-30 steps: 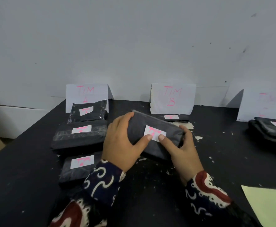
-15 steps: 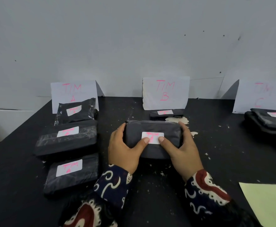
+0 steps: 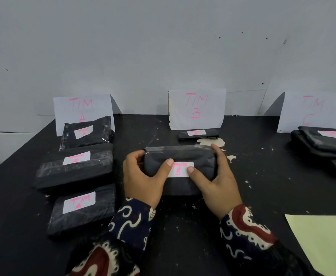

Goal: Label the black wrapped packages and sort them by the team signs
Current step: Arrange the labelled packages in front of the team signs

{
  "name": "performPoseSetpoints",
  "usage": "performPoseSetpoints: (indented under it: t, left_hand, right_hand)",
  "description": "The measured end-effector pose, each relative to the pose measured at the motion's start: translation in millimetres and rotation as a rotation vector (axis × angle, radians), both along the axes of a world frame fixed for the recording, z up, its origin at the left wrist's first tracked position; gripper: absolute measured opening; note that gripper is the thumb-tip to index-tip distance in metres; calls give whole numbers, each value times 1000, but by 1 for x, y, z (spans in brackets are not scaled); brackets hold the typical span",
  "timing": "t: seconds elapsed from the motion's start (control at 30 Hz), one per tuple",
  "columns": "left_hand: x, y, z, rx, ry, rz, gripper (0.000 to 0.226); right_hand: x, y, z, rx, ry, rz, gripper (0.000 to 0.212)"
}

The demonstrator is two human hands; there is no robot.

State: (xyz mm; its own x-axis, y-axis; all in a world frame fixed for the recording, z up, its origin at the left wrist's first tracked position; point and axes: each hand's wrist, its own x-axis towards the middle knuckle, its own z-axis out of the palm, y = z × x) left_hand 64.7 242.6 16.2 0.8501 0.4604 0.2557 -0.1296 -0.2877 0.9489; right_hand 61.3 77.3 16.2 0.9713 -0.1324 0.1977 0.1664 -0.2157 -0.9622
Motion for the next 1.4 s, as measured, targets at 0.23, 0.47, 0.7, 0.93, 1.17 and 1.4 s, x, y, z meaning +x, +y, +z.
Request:
performPoseSetpoints:
  t: [0.23, 0.47, 0.7, 0.93, 1.17, 1.4]
  left_hand:
    - [3, 3, -4, -24, -14, -20, 43]
    - [-4, -2, -2, 104, -70, -112, 75]
    - [-4, -3, -3, 107, -75, -125, 77]
    - [-3, -2, -5, 129, -68, -122, 67]
    - [-1, 1, -4, 83, 11, -72, 58]
    - [1, 0, -7, 127, 44, -31, 57]
  right_hand:
    - [1, 2, -2, 33, 18, -16, 79]
    - [3, -1, -2, 129, 24, -105, 66]
    - [5, 0, -3, 78, 8, -145, 63]
    - [6, -3, -1, 13, 39, -118, 66]
    - [5, -7, 0, -89, 98, 28, 84]
    - [7, -8, -1, -95, 140, 86, 90]
